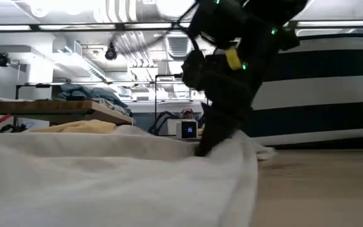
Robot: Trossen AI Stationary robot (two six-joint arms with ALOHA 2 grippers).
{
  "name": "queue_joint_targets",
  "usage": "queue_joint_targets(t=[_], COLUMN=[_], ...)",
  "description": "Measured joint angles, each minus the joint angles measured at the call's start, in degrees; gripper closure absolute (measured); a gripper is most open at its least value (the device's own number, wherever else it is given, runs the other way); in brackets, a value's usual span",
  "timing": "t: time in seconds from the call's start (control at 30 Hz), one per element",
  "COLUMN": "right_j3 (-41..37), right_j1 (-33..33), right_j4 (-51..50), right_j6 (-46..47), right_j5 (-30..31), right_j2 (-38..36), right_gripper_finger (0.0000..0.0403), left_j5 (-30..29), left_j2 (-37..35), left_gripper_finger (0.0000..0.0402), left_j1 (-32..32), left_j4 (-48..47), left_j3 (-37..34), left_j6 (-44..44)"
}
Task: Fold kitchen towel into neat rectangle
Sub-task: Fold the white patterned towel
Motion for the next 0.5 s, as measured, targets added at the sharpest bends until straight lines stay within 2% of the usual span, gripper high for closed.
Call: queue_joint_targets(t=[0.2, 0.33, 0.5], right_j3=[3.1, 5.2, 6.2], right_j1=[1.2, 3.9, 7.7], right_j4=[-3.2, -2.1, 3.4], right_j6=[-1.4, -1.2, 0.5], right_j5=[0.2, -0.2, -4.3], right_j2=[-1.4, -2.9, -1.2], right_gripper_finger=[0.0403, 0.0403, 0.0403], left_j5=[-2.9, -4.8, -4.8], left_j2=[-0.1, -0.3, -0.4], left_gripper_finger=[0.0237, 0.0240, 0.0246], left_j1=[4.3, 11.4, 23.3], left_j4=[-2.4, -3.3, -2.9], left_j3=[4.9, 6.0, 5.0], left_j6=[9.3, 18.6, 30.5])
